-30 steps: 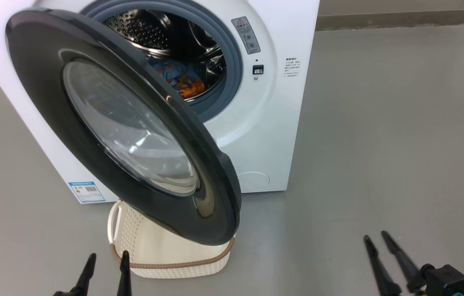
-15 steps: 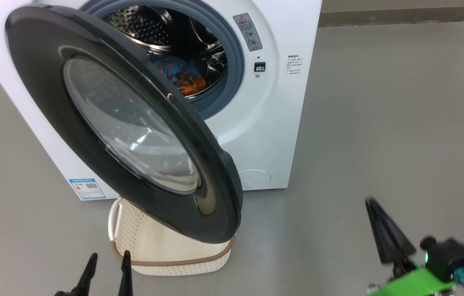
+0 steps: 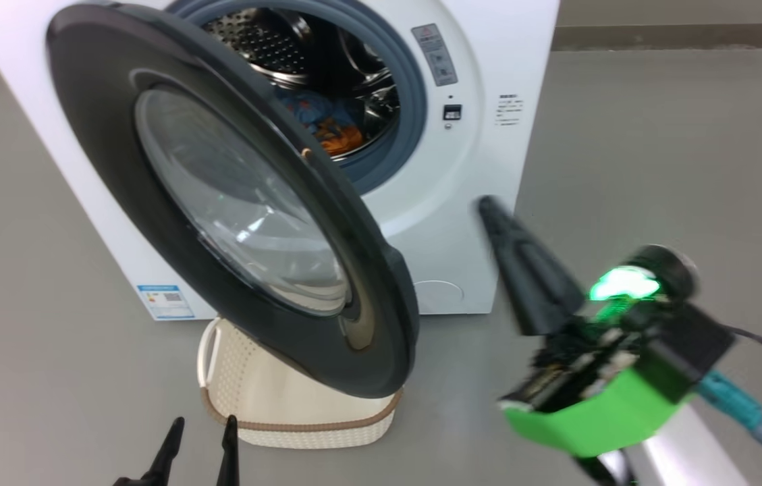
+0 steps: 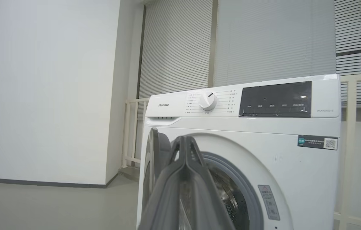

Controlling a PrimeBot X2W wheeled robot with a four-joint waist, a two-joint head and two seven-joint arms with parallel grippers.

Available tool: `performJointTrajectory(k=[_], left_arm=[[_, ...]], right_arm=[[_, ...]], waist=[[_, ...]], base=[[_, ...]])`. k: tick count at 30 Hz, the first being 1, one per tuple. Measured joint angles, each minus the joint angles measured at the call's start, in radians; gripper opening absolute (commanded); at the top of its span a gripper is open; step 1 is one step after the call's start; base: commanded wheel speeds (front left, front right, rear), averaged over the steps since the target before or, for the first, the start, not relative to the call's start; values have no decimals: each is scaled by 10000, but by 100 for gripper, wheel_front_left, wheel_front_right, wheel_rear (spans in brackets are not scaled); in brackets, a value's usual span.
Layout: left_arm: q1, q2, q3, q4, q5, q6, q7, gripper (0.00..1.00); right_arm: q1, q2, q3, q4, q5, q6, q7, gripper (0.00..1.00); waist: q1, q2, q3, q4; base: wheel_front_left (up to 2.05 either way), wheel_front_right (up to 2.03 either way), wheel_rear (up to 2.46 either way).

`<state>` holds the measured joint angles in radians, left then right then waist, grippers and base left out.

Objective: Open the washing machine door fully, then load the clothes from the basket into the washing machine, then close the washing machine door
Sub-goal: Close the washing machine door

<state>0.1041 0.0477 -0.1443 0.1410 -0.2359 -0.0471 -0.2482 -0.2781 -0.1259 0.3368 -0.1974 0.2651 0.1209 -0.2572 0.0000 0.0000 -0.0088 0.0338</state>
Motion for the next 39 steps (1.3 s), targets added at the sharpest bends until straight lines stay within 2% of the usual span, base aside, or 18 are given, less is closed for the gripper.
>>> performJointTrajectory(k=[1, 10, 16, 24, 39], left_arm=[[-6, 0, -65, 21, -2, 0, 0, 100], [-83, 0, -387, 52, -36, 21, 0, 100], [-233, 0, -631, 35, -178, 117, 0, 100], [-232, 0, -635, -23, -244, 174, 0, 100], [-597, -2, -790, -286, -345, 435, 0, 100]], right_arm=[[-295, 46, 569, -13, 226, 0, 0, 0], [-719, 244, 2859, 1210, 637, 0, 0, 0], [-676, 291, 3684, 2397, 918, 0, 0, 0], [-325, 311, 3626, 3338, 1003, 0, 0, 0], [-678, -42, 2767, 4215, 974, 0, 0, 0]], waist=[[0, 0, -4, 116], [0, 0, 70, 730], [0, 0, 148, 1146], [0, 0, 371, 1434], [-1, 0, 1191, 1388]], base=[[0, 0, 0], [0, 0, 0], [0, 0, 0], [0, 0, 0], [0, 0, 0]])
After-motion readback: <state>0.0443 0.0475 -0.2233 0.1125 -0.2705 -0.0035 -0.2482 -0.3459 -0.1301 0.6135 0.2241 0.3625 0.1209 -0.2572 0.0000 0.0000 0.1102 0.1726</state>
